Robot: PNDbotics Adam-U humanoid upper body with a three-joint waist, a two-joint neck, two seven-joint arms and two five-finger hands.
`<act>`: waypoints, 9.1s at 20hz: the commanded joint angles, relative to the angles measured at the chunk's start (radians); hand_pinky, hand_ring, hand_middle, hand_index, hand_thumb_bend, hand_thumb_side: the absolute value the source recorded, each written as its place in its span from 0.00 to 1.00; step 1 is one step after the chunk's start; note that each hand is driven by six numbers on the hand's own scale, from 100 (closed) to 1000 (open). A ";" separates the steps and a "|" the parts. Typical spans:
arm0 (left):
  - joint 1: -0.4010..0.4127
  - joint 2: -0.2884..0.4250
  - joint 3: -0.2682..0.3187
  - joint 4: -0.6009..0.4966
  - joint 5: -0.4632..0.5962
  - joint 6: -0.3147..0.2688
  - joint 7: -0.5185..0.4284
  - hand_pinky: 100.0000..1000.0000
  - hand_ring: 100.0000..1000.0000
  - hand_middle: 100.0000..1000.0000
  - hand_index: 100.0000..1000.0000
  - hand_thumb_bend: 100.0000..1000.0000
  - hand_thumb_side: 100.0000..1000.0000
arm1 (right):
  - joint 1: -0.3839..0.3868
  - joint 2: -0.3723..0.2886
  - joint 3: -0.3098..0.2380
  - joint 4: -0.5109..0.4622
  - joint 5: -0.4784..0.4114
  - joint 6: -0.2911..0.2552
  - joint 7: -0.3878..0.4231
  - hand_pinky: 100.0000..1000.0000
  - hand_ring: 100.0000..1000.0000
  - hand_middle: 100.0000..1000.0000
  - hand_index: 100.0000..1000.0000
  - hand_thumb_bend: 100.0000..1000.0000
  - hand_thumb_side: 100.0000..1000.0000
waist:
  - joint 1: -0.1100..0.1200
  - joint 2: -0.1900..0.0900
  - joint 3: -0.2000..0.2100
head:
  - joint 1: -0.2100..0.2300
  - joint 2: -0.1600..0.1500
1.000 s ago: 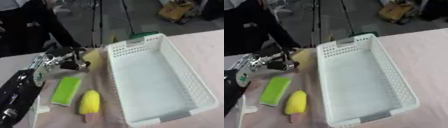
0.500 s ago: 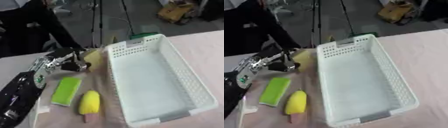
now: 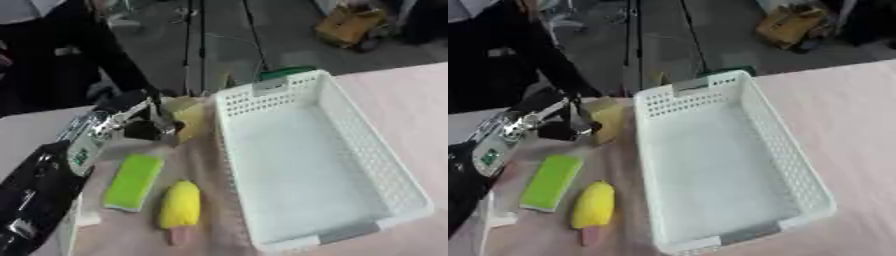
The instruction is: Pick up objects on the table and place them in the box.
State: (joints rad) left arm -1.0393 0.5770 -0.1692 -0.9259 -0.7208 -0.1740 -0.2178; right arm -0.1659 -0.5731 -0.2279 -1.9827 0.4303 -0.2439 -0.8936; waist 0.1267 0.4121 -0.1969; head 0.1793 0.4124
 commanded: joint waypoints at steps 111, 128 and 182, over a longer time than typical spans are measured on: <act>-0.174 -0.196 -0.125 -0.143 0.102 0.102 -0.083 0.31 0.16 0.17 0.37 0.00 0.42 | -0.092 -0.048 0.048 -0.017 -0.162 0.008 0.076 0.80 0.81 0.64 0.55 0.00 1.00 | -0.002 -0.182 -0.008 | 0.037 0.064; -0.134 -0.270 -0.162 -0.089 -0.071 0.026 0.012 0.59 0.54 0.53 0.68 0.06 0.50 | -0.093 -0.041 0.050 -0.017 -0.171 -0.004 0.077 0.80 0.81 0.64 0.55 0.00 1.00 | -0.018 -0.174 -0.007 | 0.054 0.042; 0.403 -0.183 -0.074 -1.074 1.115 -0.134 0.186 0.94 0.84 0.78 0.98 0.43 0.86 | -0.049 -0.034 0.021 -0.017 -0.146 -0.004 0.029 0.80 0.80 0.64 0.55 0.00 1.00 | -0.060 -0.168 0.120 | -0.133 -0.002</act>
State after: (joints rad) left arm -0.6279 0.3928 -0.2661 -1.9813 0.3263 -0.3011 -0.0206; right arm -0.2080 -0.5854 -0.1927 -1.9827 0.2800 -0.2449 -0.8546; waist 0.0725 0.2575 -0.0766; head 0.0537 0.4196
